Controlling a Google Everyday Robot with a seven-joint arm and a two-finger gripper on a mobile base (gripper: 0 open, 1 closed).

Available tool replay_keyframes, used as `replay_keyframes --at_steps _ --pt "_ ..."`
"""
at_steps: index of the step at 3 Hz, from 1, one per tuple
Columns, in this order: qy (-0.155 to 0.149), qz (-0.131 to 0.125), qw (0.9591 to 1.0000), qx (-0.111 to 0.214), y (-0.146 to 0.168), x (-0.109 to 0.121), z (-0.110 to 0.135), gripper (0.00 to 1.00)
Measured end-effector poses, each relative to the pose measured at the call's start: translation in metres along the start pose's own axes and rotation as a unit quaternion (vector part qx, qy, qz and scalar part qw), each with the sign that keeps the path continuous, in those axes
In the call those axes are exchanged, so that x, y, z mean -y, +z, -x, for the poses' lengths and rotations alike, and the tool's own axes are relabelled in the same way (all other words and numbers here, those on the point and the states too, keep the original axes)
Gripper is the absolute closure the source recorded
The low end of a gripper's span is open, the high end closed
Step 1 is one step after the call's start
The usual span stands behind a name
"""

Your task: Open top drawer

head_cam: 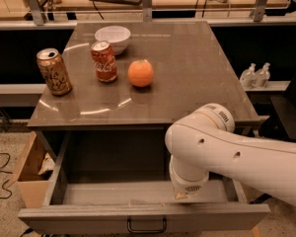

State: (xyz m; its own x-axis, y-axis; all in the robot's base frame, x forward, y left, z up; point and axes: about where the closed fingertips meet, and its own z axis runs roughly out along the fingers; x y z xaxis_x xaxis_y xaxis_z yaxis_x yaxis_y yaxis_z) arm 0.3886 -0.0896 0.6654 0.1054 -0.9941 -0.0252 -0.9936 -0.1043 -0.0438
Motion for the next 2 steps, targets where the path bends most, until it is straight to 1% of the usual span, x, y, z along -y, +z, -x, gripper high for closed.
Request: replay_keyframes --at_steps 1,2 --pt "-0.006 0.044 0.9987 0.024 0.007 -0.026 0.003 1.00" --pt "-0.015 0.093 0.9944 0.048 0.014 -0.057 0.006 1.00"
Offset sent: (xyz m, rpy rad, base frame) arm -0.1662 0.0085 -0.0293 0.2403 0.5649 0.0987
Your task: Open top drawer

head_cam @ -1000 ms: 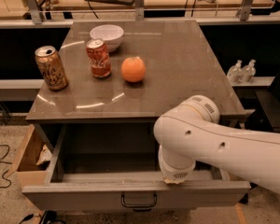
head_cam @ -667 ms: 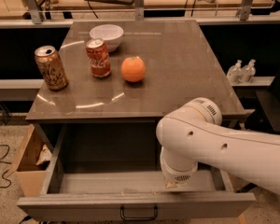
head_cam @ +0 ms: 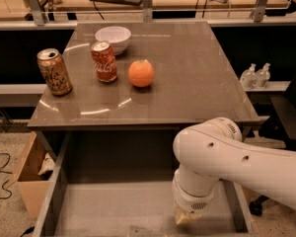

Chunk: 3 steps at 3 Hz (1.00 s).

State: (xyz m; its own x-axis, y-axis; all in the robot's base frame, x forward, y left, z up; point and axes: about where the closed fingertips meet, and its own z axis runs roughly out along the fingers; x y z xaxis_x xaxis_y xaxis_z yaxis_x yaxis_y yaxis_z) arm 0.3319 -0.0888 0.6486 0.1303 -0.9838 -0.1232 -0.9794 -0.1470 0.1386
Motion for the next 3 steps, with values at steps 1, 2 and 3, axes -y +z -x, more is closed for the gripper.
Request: replay_keyframes --at_steps 1,2,3 --pt "-0.003 0.043 0.9987 0.026 0.0094 -0.0288 0.0061 1.00" --pt "0.000 0.053 0.9976 0.045 0.0076 -0.0350 0.0155 0.84" --pt "-0.001 0.052 0.9978 0.042 0.0075 -0.0352 0.0145 0.60"
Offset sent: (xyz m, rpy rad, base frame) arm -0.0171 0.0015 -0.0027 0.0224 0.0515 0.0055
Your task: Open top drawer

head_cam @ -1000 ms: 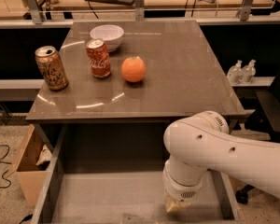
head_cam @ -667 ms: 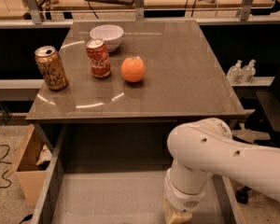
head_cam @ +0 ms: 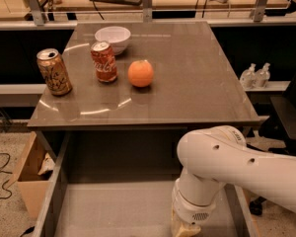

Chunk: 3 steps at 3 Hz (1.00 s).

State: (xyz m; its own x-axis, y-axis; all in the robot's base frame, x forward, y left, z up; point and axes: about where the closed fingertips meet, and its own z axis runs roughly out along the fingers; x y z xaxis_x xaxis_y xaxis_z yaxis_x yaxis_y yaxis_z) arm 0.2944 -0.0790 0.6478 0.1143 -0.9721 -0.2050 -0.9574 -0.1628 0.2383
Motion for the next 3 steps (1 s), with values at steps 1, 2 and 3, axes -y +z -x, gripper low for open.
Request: replay_keyframes --at_steps 1,2,3 --pt "0.000 0.000 1.0000 -0.001 -0.0001 -0.0006 -0.0001 0.37" --pt "-0.001 -0.001 1.0000 -0.002 -0.0002 -0.0012 -0.0002 0.13" --pt "-0.001 -0.001 1.0000 -0.003 -0.0002 -0.0019 -0.0003 0.00"
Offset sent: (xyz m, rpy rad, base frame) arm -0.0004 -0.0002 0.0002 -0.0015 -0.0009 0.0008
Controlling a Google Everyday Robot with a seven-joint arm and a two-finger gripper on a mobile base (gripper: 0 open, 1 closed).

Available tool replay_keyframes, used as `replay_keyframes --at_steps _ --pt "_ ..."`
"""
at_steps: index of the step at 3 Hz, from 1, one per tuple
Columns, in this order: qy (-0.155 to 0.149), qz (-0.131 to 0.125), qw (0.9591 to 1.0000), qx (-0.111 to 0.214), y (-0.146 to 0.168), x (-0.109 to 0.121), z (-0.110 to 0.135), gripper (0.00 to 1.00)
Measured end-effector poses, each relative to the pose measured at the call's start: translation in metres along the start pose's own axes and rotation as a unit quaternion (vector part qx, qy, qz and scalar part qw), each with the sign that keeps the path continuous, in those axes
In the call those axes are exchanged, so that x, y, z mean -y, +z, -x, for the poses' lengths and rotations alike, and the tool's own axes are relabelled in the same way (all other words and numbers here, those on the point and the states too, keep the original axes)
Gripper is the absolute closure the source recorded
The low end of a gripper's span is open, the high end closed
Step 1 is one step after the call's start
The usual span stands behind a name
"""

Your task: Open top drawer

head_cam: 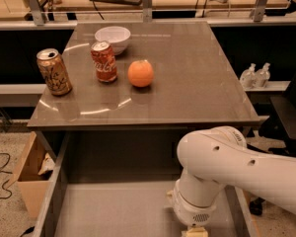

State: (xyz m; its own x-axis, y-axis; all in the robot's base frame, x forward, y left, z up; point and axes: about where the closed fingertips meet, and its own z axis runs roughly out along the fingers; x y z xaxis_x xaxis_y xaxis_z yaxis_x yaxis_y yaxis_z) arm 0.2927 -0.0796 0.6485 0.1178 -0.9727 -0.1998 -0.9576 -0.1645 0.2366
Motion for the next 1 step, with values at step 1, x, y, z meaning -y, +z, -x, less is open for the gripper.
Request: replay_keyframes --at_steps 1 --pt "0.000 0.000 1.0000 0.000 0.0000 0.0000 0.0000 0.00"
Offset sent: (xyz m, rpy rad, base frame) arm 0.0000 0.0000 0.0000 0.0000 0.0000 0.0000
